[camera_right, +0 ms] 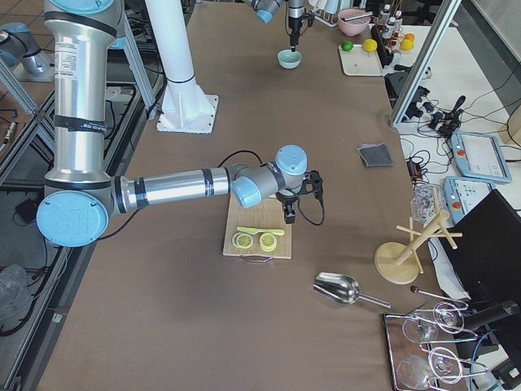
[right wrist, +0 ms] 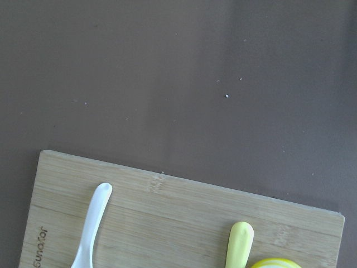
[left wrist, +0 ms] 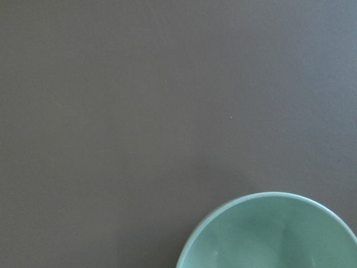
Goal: Place spoon in bowl
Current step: 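Reach left gripper to the green bowl rim while right gripper nears the board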
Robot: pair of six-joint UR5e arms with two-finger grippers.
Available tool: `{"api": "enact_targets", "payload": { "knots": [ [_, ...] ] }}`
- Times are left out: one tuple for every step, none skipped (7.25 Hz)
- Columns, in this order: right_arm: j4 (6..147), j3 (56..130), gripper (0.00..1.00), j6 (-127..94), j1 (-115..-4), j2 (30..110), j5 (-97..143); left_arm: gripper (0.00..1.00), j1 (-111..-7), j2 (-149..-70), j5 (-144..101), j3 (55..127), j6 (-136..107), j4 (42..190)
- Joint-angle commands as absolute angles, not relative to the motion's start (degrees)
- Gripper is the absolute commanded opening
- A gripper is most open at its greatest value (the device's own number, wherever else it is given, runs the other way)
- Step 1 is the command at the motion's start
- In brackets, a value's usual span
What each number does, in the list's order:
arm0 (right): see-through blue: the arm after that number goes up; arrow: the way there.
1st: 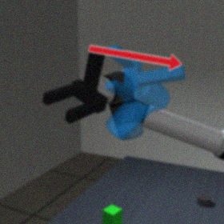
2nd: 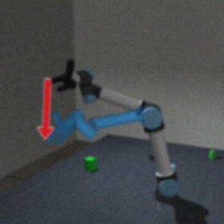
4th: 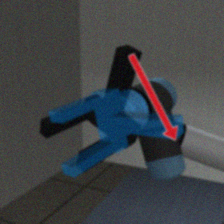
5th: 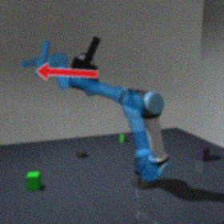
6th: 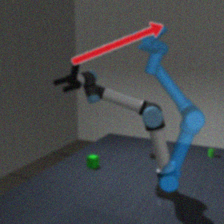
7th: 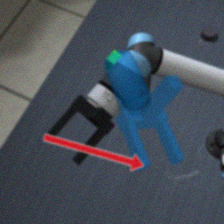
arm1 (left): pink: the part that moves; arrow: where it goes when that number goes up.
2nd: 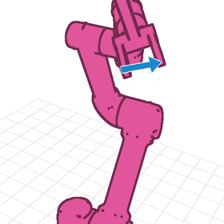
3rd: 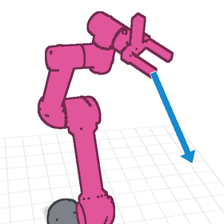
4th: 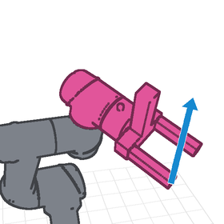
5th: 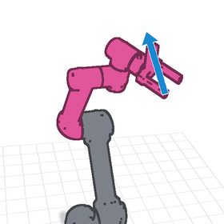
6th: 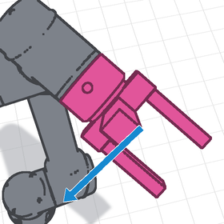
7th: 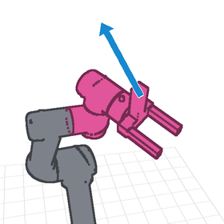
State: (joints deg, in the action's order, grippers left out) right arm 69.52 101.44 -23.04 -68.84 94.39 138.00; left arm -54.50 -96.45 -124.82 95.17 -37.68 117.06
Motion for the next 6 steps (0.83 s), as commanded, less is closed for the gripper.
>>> {"api": "enact_targets", "payload": {
  "knots": [
    [69.5,101.3,1.00,-23.1,-67.9,94.5,138.0,0.80,-53.7,-96.6,-124.9,93.4,-37.4,117.5],
    [69.5,101.3,0.99,-23.1,-67.7,94.5,138.0,0.73,-53.5,-96.6,-124.9,92.7,-37.5,118.7],
    [69.5,101.3,0.99,-23.0,-67.6,94.5,138.0,0.46,-53.5,-96.6,-125.0,92.6,-38.0,118.7],
    [69.5,101.3,0.99,-23.0,-67.5,94.5,137.9,0.23,-53.5,-96.7,-125.3,91.8,-38.2,118.7],
    [69.5,101.5,0.98,-23.1,-67.5,94.4,138.0,0.00,-53.5,-96.9,-125.6,91.8,-38.4,118.1],
    [69.5,101.5,0.93,-23.1,-67.5,94.4,137.9,0.00,-53.4,-97.5,-125.8,92.0,-38.4,117.7]
  ]
}}
